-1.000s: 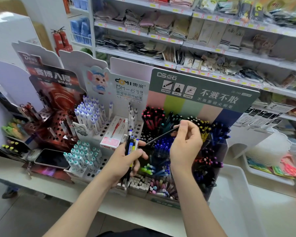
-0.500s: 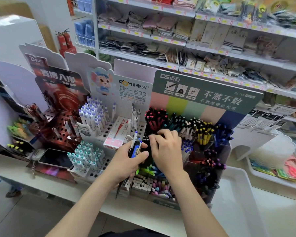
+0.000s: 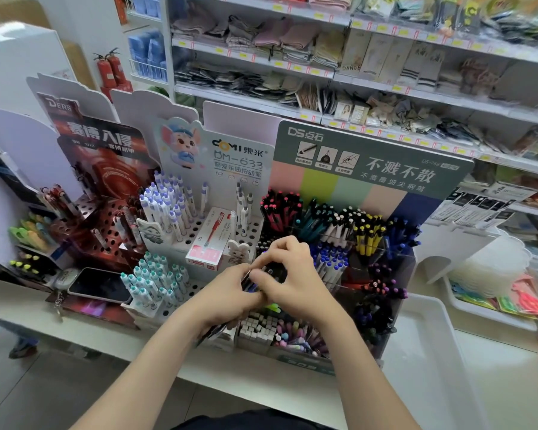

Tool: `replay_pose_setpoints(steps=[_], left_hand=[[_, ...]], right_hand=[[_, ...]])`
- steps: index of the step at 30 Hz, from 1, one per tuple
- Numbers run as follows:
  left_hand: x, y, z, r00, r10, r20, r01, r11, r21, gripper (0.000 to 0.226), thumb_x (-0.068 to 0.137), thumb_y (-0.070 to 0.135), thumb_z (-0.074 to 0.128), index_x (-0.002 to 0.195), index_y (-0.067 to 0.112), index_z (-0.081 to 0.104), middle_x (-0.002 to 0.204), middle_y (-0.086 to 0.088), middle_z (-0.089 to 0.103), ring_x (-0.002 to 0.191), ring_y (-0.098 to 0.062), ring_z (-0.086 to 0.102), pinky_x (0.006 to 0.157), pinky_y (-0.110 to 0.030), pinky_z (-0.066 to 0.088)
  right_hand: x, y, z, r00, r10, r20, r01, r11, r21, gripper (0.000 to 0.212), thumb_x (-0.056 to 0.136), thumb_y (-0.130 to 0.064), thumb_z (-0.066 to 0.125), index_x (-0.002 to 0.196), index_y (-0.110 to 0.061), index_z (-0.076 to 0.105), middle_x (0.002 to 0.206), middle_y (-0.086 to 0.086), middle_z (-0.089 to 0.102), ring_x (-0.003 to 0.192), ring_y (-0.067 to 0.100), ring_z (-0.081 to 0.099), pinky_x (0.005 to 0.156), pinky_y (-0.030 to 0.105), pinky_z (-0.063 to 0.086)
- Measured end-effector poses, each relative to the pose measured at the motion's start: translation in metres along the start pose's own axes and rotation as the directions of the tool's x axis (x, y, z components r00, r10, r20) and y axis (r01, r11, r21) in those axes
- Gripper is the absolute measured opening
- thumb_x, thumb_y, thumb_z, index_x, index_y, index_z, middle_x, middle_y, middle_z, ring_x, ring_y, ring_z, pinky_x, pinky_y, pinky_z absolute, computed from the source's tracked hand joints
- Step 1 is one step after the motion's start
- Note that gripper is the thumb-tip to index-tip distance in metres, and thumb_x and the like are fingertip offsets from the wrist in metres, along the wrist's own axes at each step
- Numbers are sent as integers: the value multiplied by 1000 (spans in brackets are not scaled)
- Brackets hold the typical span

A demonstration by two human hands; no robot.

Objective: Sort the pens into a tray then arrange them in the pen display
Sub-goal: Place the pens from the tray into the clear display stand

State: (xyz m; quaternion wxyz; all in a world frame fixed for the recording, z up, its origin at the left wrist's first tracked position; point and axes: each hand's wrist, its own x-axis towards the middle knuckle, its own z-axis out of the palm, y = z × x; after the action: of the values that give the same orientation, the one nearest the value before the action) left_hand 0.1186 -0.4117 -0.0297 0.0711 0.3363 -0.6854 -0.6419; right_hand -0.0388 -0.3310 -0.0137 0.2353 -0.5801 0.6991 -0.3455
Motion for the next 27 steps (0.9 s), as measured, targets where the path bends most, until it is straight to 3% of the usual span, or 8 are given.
replay_pose_setpoints(steps=[3,6,8,10,15,19,23,27], left_hand=[[2,-3,-2,999,16,-40,-16,1000,-7,26,95,28,74,114,19,58,70,-3,56,54,-20,47,46,-31,38],[1,-10,-3,998,29,-58,-32,998,-49,21,101,34,71,118,30,59,68,1,53,50,-17,41,45,-29,34],[0,-14,-3,995,53,-81,-61,993,-96,19,103,40,68,115,32,57,72,-2,53,51,-16,40,45,-29,33],[-1,-14,-1,992,72,-104,-87,986,-141,19,105,42,65,115,29,54,76,-4,54,52,-16,42,45,-28,35],[-4,-12,2,980,137,-145,-163,970,-182,12,108,35,61,111,24,55,71,2,56,52,-15,44,44,-28,37],[-8,-8,2,977,158,-143,-191,948,-256,17,110,33,56,110,16,57,80,0,62,55,-16,43,44,-28,37],[-9,-10,0,976,154,-156,-193,941,-279,26,113,35,49,123,12,58,95,-7,66,57,-15,43,46,-28,37],[-11,-11,-3,977,183,-114,-212,910,-356,28,116,30,42,136,18,57,101,-11,64,58,-15,42,44,-27,35]], right_hand=[[3,-2,-5,964,132,-233,-52,945,323,9,105,-25,61,106,-30,68,107,-11,66,96,10,59,87,34,48],[7,-5,-13,782,313,-539,67,818,572,13,112,-16,46,118,-15,58,102,-2,78,76,13,63,70,29,52],[8,-5,-16,623,275,-732,171,866,470,12,114,-14,43,120,-12,53,97,0,76,80,11,66,72,26,52],[9,-2,-13,574,106,-812,192,947,259,11,113,-11,45,121,-11,52,99,-1,72,79,11,65,71,24,50],[23,30,12,833,-203,-515,99,970,-222,13,105,-18,65,117,-19,70,104,-7,71,91,14,63,78,39,52],[27,39,23,835,-222,-503,-91,847,-524,13,99,-32,71,107,-28,80,110,-1,63,100,27,51,77,42,42],[20,24,27,855,-190,-482,-28,912,-409,19,103,-34,63,110,-28,80,113,-4,59,103,20,49,83,40,39],[6,-9,11,942,73,-326,-19,986,166,19,105,-22,63,115,-23,80,98,-12,70,83,-2,63,75,14,44]])
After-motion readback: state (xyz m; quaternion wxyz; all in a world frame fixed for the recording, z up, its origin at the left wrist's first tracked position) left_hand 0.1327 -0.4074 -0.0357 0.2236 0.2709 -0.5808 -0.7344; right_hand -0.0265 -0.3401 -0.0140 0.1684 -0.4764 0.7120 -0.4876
